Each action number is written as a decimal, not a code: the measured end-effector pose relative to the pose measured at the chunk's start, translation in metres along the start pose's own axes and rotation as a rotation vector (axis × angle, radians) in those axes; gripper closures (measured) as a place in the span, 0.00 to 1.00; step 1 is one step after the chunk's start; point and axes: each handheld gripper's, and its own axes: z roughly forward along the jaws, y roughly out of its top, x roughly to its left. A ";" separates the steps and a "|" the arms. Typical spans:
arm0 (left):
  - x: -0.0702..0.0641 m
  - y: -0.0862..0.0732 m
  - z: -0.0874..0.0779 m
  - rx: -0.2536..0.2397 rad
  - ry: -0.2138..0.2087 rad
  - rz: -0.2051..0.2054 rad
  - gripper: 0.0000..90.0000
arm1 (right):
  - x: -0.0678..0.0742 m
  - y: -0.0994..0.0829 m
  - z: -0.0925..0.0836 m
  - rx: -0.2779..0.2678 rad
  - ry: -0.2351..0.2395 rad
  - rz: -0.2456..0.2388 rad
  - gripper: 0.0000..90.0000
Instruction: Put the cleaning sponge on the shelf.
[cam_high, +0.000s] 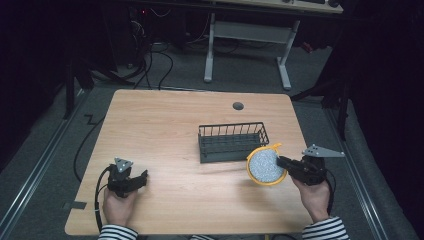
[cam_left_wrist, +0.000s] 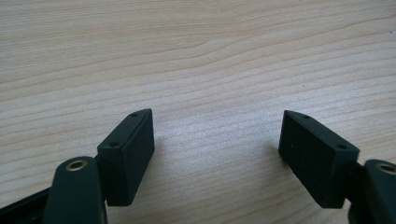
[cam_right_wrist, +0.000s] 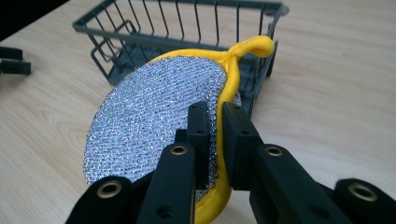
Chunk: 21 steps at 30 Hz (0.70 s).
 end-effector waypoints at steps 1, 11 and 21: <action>0.000 0.000 0.000 0.000 0.000 0.000 0.30 | 0.000 0.000 0.000 0.000 0.000 0.000 0.92; 0.000 0.000 0.000 0.000 -0.001 0.000 0.30 | -0.008 0.049 0.007 -0.050 0.001 -0.019 0.92; 0.000 0.000 0.000 0.000 -0.001 0.000 0.30 | -0.010 0.087 0.034 -0.062 -0.004 -0.014 0.92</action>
